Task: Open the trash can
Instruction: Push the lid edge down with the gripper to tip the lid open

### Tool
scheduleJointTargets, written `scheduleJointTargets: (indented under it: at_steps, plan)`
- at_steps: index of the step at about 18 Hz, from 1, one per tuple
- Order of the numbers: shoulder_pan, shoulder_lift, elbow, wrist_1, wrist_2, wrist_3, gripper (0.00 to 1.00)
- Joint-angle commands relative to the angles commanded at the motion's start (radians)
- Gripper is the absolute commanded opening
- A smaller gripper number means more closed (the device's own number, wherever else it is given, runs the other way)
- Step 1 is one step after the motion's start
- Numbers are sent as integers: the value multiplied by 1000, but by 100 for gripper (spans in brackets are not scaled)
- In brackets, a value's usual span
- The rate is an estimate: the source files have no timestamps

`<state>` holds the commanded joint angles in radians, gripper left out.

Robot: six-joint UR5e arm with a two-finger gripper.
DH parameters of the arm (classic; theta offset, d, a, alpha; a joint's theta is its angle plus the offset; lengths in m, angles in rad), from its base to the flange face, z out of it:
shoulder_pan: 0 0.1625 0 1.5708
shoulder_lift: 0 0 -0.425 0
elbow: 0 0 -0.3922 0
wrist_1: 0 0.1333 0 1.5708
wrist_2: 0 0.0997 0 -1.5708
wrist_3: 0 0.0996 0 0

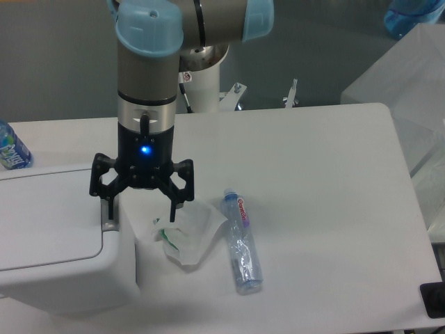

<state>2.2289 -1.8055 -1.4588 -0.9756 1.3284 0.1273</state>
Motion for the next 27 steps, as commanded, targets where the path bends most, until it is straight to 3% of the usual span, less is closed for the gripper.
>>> scheduleJointTargets:
  at_steps: [24, 27]
  plan:
    - [-2, -8, 6, 0, 2, 3, 100]
    - [0, -9, 43, 50, 5, 15, 100]
